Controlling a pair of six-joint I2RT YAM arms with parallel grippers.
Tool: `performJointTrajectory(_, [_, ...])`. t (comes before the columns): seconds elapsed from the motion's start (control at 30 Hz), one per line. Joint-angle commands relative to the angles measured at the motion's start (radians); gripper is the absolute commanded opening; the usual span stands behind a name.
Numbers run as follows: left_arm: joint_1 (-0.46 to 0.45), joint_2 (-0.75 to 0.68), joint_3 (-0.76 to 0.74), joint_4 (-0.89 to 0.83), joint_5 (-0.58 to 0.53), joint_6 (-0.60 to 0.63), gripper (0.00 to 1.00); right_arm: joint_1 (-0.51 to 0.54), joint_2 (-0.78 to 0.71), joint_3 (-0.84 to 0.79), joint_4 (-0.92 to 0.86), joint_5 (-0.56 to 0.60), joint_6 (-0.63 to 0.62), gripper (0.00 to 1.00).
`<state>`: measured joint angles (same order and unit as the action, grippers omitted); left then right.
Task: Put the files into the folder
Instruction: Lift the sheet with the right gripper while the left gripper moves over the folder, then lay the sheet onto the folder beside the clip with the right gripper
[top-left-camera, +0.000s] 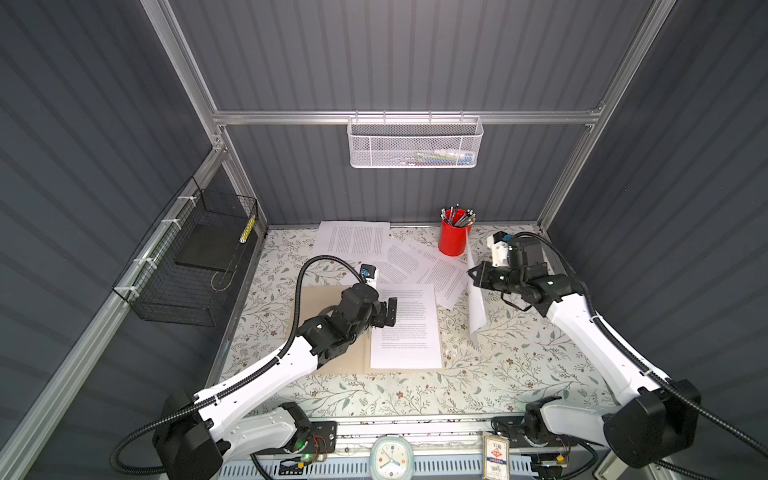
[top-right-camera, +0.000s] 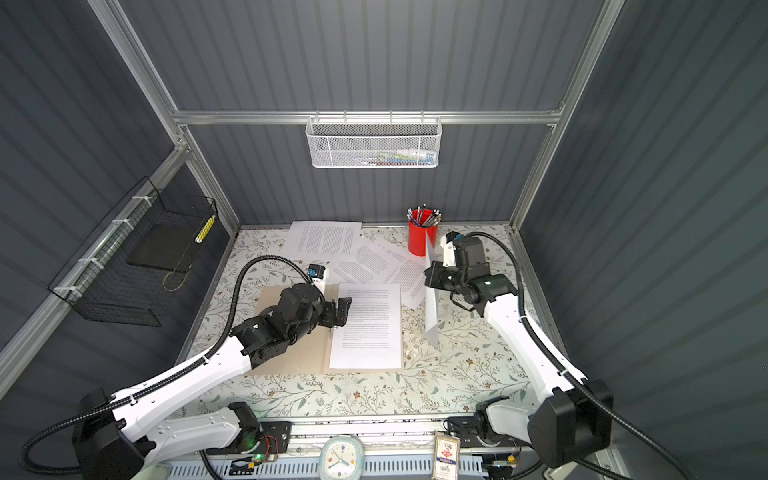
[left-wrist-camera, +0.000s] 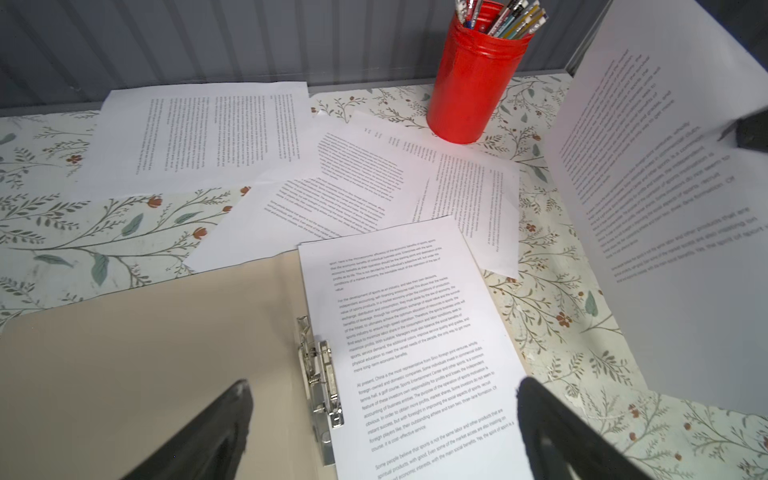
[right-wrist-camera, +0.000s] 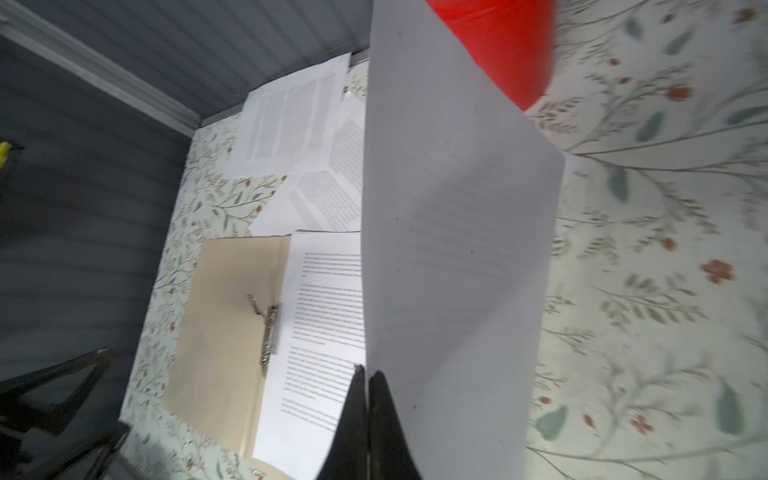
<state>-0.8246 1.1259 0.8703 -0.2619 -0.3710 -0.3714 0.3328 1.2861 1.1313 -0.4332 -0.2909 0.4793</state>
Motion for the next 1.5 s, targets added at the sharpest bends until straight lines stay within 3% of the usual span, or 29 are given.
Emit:
performJointTrajectory(0.0, [0.009,0.022,0.008,-0.038,-0.038,-0.027,1.00,0.085,0.030,0.079,0.106,-0.140,0.082,0.00])
performJointTrajectory(0.17, [0.017,0.038,0.013,-0.052,-0.018,-0.017,1.00,0.077,-0.010,0.055,0.139,-0.141,0.106,0.00])
performJointTrajectory(0.37, [0.018,-0.018,-0.037,-0.060,0.003,-0.010,1.00,-0.032,-0.035,-0.144,0.235,-0.157,0.207,0.00])
performJointTrajectory(0.6, [0.020,-0.024,-0.025,-0.120,0.022,-0.018,1.00,0.045,0.123,-0.330,0.450,-0.081,0.260,0.00])
performJointTrajectory(0.83, [0.019,-0.001,0.020,-0.208,0.263,0.009,1.00,0.117,0.243,-0.407,0.592,-0.004,0.309,0.00])
performJointTrajectory(1.07, [0.019,-0.009,0.039,-0.340,0.165,-0.013,1.00,0.176,0.270,-0.435,0.642,0.043,0.349,0.00])
performJointTrajectory(1.47, [0.019,0.041,0.062,-0.332,0.167,-0.017,1.00,0.225,0.345,-0.444,0.753,0.083,0.464,0.00])
